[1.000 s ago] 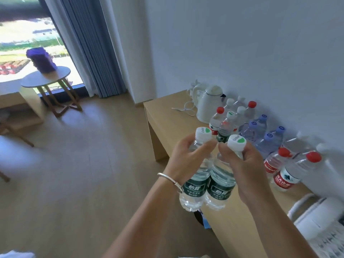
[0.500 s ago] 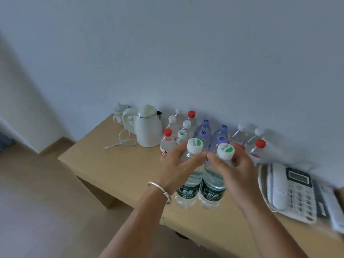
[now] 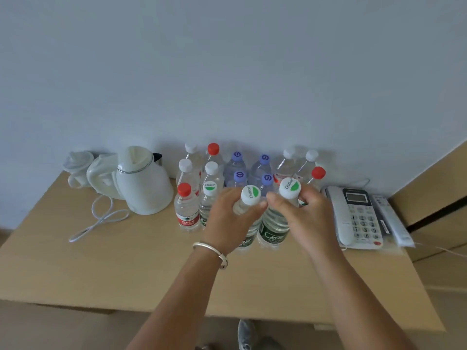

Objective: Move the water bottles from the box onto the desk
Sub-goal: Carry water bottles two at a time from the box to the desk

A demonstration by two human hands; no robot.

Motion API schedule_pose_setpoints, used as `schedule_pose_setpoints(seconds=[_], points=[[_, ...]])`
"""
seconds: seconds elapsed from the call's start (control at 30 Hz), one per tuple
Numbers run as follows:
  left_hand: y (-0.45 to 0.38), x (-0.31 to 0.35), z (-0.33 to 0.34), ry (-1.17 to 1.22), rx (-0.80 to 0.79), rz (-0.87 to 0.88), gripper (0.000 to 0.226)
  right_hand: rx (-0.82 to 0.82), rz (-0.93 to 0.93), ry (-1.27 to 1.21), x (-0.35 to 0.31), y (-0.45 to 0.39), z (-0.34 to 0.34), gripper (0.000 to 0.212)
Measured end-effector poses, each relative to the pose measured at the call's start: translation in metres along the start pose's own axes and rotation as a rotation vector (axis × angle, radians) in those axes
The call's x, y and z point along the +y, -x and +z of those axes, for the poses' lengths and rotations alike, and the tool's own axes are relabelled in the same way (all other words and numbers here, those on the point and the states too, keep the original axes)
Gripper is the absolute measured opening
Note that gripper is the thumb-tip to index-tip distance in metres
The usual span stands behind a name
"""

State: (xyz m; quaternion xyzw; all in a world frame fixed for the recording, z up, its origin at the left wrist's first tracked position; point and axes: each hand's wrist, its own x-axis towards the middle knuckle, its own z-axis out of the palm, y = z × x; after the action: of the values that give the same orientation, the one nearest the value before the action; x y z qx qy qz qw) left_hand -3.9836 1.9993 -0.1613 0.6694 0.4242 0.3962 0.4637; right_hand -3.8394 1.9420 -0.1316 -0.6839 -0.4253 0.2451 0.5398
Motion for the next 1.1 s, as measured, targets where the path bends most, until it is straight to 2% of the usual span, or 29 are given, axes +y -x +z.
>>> schedule_pose_setpoints(seconds=[0.1, 0.27, 0.43, 0.63, 0.77, 1.1], points=[[-0.01, -0.017, 0.008, -0.07, 0.005, -0.041, 0.012, 0.016, 0.043, 0.01, 0.017, -0.011, 0.007, 0.038], [-0.019, -0.033, 0.021, -0.103, 0.032, -0.14, 0.014, -0.004, 0.103, 0.017, 0.043, -0.023, 0.012, 0.026], [-0.029, -0.052, 0.034, -0.153, 0.081, -0.214, 0.013, -0.017, 0.135, 0.041, 0.069, -0.033, 0.02, 0.04], [-0.042, -0.063, 0.043, -0.16, 0.172, -0.241, 0.017, -0.026, 0.091, 0.045, 0.092, -0.047, 0.034, 0.031], [-0.051, -0.066, 0.043, -0.176, 0.204, -0.242, 0.031, -0.045, 0.077, 0.022, 0.099, -0.056, 0.043, 0.032], [-0.048, -0.069, 0.047, -0.185, 0.226, -0.235, 0.033, -0.112, 0.036, 0.023, 0.113, -0.056, 0.047, 0.041]])
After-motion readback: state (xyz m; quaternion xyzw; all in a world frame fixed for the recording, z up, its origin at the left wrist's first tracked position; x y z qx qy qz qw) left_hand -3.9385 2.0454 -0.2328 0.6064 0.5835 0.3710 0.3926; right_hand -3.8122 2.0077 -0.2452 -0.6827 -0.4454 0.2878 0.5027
